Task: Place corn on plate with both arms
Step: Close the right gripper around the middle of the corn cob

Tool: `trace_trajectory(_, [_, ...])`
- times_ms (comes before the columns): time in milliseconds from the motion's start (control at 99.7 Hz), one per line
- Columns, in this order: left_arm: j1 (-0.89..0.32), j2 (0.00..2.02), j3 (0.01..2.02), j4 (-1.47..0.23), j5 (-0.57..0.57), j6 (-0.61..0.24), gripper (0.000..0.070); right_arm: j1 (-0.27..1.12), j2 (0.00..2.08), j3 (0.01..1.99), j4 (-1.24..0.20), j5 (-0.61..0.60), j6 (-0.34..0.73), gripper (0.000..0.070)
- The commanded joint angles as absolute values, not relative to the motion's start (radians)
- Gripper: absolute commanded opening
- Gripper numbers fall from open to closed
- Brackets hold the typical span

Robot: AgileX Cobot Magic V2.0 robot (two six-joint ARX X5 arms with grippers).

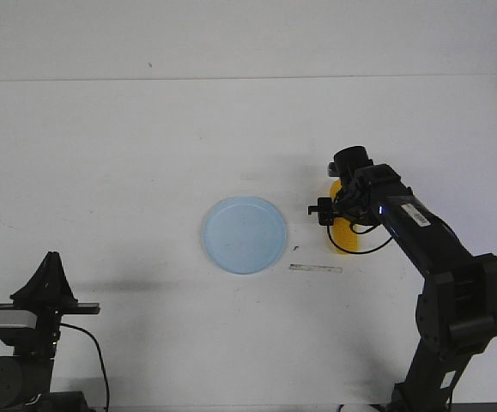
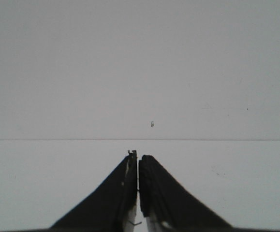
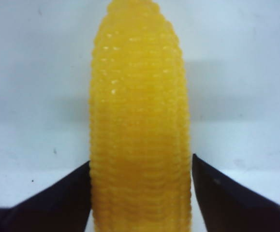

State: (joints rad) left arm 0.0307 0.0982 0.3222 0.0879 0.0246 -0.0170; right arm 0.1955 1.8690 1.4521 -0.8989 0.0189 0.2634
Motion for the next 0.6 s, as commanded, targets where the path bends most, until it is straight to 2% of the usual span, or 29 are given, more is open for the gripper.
trace_trajectory(0, [0.033, 0.097, 0.328, 0.098, 0.022, -0.011, 0.0004, 0.200, 1.894, 1.471, -0.894, 0.017, 0.272, 0.0331])
trace_trajectory(592, [0.033, 0.097, 0.328, 0.098, 0.022, -0.011, 0.0004, 0.231, 1.825, 1.515, -0.895, 0.034, 0.245, 0.0323])
